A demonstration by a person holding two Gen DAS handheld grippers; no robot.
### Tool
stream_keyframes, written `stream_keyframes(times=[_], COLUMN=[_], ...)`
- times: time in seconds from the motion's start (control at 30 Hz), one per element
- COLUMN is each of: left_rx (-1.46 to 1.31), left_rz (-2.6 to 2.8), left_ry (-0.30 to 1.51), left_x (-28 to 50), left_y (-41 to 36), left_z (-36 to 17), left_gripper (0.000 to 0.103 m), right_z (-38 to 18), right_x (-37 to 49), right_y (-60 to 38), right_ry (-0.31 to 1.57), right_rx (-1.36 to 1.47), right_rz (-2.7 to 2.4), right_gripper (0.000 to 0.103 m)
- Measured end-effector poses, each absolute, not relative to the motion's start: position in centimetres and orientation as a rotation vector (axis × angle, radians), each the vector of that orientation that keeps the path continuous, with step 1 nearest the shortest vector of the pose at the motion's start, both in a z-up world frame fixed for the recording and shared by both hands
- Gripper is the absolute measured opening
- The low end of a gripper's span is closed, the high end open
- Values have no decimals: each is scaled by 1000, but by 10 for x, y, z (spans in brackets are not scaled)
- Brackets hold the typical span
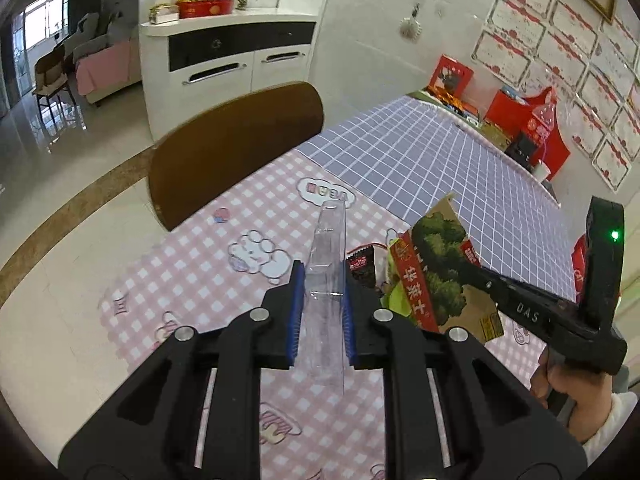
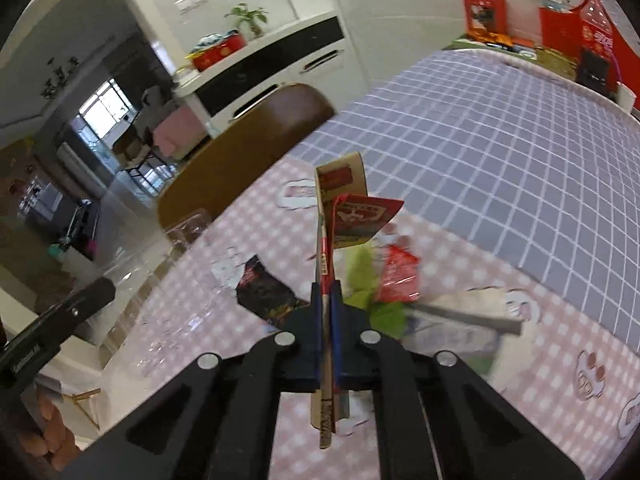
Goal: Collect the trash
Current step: 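Carry the bag and tray with both tools over the bin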
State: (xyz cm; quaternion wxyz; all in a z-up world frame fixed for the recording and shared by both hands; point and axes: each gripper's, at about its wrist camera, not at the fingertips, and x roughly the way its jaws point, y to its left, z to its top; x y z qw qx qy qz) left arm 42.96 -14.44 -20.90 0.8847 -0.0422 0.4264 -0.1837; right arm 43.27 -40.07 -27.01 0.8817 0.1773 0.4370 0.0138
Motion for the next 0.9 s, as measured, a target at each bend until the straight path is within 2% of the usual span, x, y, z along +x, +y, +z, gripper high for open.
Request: stream_keyframes(times=[0.2, 0.5, 0.7, 0.9], left_rx=[-141, -200, -246, -293], left_rz=[-322, -137, 13, 145], left_ry=[871, 869, 900, 963], left_x=[411, 363, 323, 287], left_y=[-81, 51, 137, 209], left_z=[-194, -188, -204, -240], left_gripper=[17, 17, 17, 17], right_z=[-256, -257, -273, -315], right_x=[416, 406, 395, 383], right_y=[-348, -200, -98, -14], right_ry=[911, 972, 1045, 1171], right_rx=[361, 308, 260, 216], right_rz=[126, 374, 529, 621], right_gripper=[5, 5, 5, 5])
